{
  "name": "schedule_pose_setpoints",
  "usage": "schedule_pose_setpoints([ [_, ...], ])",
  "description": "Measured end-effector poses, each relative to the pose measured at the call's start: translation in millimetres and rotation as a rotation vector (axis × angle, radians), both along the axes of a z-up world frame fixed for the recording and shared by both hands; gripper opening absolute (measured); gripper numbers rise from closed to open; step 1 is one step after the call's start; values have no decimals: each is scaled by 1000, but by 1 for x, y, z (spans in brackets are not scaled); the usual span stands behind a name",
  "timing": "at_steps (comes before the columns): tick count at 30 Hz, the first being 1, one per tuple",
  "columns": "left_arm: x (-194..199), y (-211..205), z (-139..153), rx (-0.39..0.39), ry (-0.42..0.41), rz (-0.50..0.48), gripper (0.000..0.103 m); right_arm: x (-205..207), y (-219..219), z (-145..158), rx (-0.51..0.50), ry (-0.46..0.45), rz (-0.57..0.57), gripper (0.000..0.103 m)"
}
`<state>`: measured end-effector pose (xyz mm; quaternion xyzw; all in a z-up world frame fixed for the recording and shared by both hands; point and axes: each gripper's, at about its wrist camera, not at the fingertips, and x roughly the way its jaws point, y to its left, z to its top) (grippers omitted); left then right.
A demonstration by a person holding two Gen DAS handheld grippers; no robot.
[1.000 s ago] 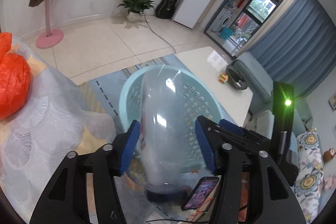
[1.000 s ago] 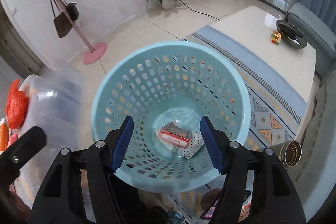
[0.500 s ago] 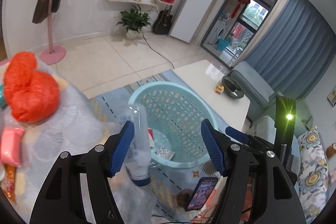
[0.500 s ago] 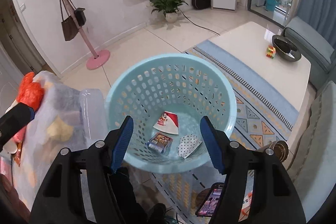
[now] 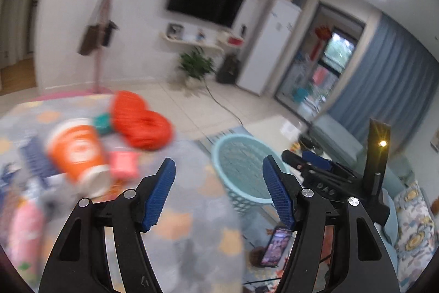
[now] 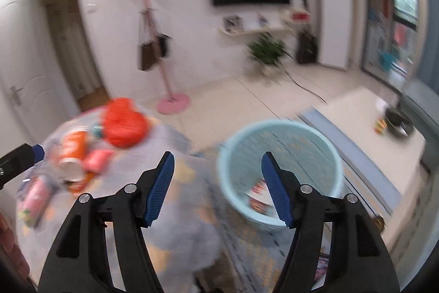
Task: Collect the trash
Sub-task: 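Grasp the blue milk carton with the right tool while the left tool grasps the pink yogurt bottle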
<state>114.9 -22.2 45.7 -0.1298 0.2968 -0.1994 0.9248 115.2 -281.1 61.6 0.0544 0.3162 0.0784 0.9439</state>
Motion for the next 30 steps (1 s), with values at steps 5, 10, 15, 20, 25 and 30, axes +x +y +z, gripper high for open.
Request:
schedule_pose_setpoints([
  [5, -52, 87, 8, -12, -33, 191, 69, -21, 66, 28, 1, -96, 166, 63],
  [10, -82, 162, 1, 24, -12, 393, 69, -16, 131, 28, -28, -92, 286, 63],
  [15, -92, 208, -19, 58, 69, 491, 69, -9, 192, 12, -55, -47, 405, 62],
  [20, -79, 217, -57, 48, 201, 423, 69, 5, 247, -1, -89, -5, 503, 62],
  [25, -62, 204, -86, 75, 265, 342, 68, 18, 283, -17, -135, 36, 545, 62],
  [30, -55, 192, -94, 108, 292, 304, 67, 29, 301, -32, -164, 78, 570, 62],
])
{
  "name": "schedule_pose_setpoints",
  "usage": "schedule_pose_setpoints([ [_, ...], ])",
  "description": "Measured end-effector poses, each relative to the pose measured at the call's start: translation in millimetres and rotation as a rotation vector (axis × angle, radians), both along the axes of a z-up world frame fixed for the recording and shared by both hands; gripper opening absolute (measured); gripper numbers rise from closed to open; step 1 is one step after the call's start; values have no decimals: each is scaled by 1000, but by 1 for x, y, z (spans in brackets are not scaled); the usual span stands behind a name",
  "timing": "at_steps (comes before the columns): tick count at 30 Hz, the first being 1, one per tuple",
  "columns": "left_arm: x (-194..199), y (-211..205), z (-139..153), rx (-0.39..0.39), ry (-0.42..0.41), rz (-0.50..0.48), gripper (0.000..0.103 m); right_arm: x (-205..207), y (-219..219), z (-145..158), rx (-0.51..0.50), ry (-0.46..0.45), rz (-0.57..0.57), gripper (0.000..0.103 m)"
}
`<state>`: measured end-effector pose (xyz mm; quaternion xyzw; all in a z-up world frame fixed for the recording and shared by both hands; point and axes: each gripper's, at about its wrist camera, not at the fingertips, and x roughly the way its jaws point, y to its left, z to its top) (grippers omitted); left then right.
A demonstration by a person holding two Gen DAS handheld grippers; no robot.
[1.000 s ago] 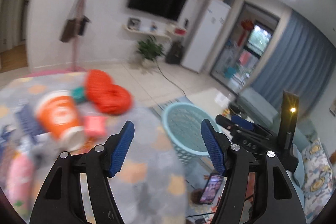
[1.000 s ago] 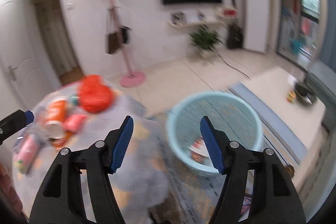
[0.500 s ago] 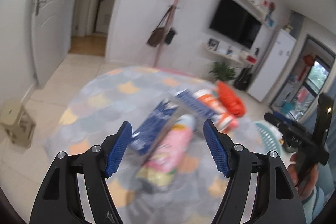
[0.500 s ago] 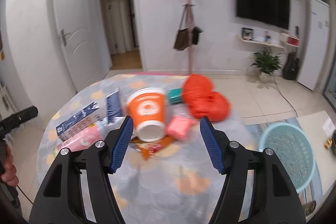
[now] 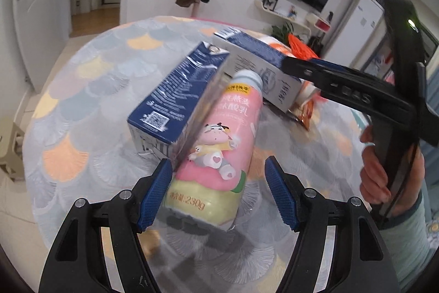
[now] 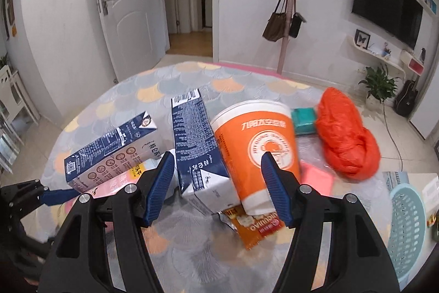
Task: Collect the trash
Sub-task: 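Grasp the blue milk carton with the right tool while the left tool grasps the pink yogurt bottle, then carry carton and yogurt bottle over the basket and open both tools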
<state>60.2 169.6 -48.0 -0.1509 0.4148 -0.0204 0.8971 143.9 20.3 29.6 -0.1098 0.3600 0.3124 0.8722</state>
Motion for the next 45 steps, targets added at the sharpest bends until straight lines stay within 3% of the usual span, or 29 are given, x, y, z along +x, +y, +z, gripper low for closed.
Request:
schedule_pose_setpoints([
  [1, 0, -2, 1, 0, 1, -12, 67, 1, 2, -2, -1, 7, 6, 61],
  [4, -1, -8, 1, -2, 13, -55, 65, 3, 10, -9, -18, 33, 37, 42],
  [7, 0, -16, 2, -23, 8, -101, 65, 7, 17, -15, -20, 69, 58, 39],
  [17, 38, -27, -14, -3, 72, -70, 64, 22, 29, -22, 1, 151, 51, 39],
  [19, 38, -30, -16, 24, 78, -61, 52, 23, 31, -22, -3, 158, 51, 38],
  [21, 35, -31, -15, 44, 76, -60, 50, 23, 30, -20, -9, 152, 43, 38],
  [25, 25, -21, -11, -3, 49, -45, 49, 14, 22, -11, 21, 134, 44, 37],
  [37, -16, -34, 19, -56, -55, -62, 47, -43, -58, 52, 183, 12, -7, 34],
  [45, -8, -72, 61, -76, -157, -139, 47, -58, -148, 83, 277, -88, -185, 34],
])
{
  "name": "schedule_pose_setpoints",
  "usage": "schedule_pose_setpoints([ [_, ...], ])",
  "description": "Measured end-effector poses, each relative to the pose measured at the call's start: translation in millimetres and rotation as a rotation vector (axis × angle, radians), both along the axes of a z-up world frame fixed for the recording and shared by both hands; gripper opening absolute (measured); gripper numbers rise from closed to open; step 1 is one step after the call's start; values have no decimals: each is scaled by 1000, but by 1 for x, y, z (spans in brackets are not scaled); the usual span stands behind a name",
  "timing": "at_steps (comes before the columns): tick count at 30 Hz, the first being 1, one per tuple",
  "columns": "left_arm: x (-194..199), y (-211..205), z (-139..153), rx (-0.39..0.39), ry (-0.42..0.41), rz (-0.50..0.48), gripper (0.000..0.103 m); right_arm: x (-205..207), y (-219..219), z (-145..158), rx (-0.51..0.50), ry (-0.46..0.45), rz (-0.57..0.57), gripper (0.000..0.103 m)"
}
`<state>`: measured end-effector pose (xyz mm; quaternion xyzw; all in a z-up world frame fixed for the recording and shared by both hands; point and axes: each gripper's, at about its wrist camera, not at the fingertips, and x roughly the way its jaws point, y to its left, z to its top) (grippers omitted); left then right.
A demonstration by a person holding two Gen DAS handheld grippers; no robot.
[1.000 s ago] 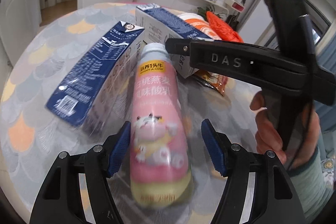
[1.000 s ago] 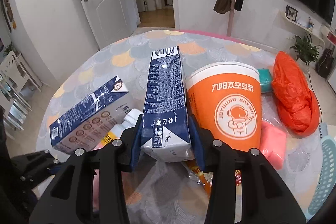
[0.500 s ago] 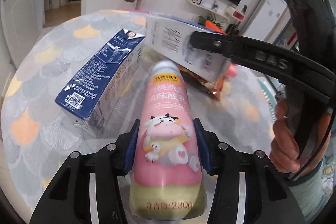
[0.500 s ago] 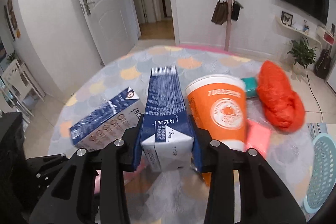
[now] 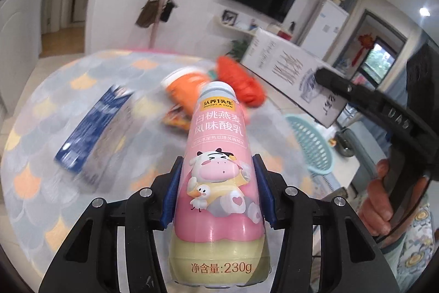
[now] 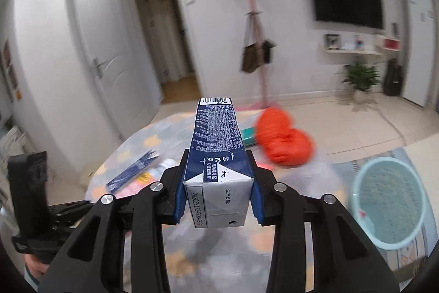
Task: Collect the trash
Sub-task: 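Carry carton and yogurt bottle over the basket and open both tools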
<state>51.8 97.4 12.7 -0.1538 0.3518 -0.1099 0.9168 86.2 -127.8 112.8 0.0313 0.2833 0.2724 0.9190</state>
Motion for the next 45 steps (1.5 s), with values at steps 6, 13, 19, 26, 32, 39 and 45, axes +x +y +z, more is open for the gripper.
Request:
schedule_pose_setpoints([
  [6, 28, -59, 25, 21, -66, -97, 47, 10, -87, -1, 42, -3, -190, 34],
  [13, 77, -156, 55, 24, -103, -269, 47, 26, -182, -15, 67, 14, -396, 34],
  [19, 120, -231, 56, -9, -76, -383, 47, 47, -241, -44, 70, 73, -534, 34],
  [26, 175, -291, 5, 19, 2, -390, 47, 80, -279, -99, 74, 210, -649, 35],
  [32, 219, -310, -69, 31, 190, -364, 48, 110, -291, -148, 46, 325, -710, 35],
  [39, 245, -299, -105, -24, 292, -349, 49, 127, -297, -177, 39, 406, -715, 42],
  [45, 237, -289, -88, -44, 244, -342, 60, 120, -293, -169, 31, 395, -715, 47],
])
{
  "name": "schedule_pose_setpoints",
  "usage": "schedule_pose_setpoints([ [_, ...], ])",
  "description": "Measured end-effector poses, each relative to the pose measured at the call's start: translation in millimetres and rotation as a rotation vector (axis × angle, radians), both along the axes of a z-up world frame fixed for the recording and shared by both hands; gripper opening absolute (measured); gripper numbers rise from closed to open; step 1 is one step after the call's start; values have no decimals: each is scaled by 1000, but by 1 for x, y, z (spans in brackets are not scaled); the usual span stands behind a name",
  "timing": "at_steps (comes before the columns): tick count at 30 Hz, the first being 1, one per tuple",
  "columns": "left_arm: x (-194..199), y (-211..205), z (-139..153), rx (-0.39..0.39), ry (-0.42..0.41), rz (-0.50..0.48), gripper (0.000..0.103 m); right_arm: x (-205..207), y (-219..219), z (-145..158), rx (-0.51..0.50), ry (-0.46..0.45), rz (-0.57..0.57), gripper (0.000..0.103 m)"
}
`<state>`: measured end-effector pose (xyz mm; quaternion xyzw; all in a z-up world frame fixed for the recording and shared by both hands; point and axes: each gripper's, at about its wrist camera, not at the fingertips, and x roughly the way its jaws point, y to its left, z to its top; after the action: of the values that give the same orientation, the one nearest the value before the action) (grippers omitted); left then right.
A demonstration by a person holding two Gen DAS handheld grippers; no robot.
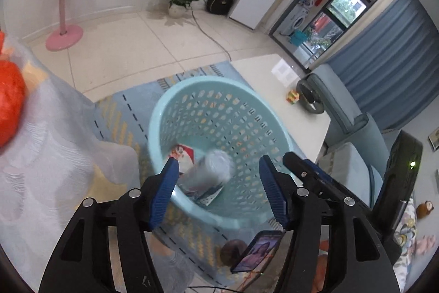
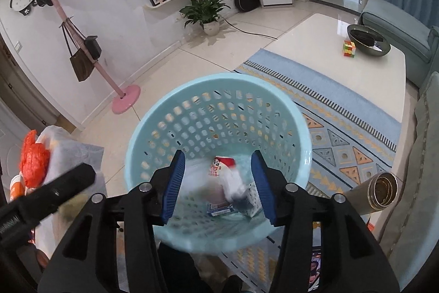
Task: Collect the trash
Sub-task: 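Carry carton and yogurt bottle over the basket and open both tools, then grasp the orange paper cup with the right tool while the left tool grasps the blue carton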
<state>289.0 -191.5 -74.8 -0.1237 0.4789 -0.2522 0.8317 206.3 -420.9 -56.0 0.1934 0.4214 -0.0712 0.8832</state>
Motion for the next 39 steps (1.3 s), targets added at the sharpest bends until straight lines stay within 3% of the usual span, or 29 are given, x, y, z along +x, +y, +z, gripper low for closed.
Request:
schedule_pose_setpoints([
  [10, -55, 31, 56, -12, -138, -5, 60, -33, 40, 53, -53, -115, 101, 47],
  [14, -83, 53, 85, -13, -215, 17, 63, -48, 72, 84, -90, -193, 170, 56],
  [19, -120, 95, 121, 10, -320, 85, 71, -64, 116, 115, -123, -272, 266, 59],
  [26, -171, 169, 142, 119, -425, 254, 76, -74, 181, 139, -159, -328, 416, 63],
  [30, -190, 224, 145, 182, -424, 381, 79, -71, 224, 140, -147, -325, 516, 63],
  [39, -218, 352, 122, 215, -312, 670, 80, -54, 329, 125, -153, -282, 733, 64],
])
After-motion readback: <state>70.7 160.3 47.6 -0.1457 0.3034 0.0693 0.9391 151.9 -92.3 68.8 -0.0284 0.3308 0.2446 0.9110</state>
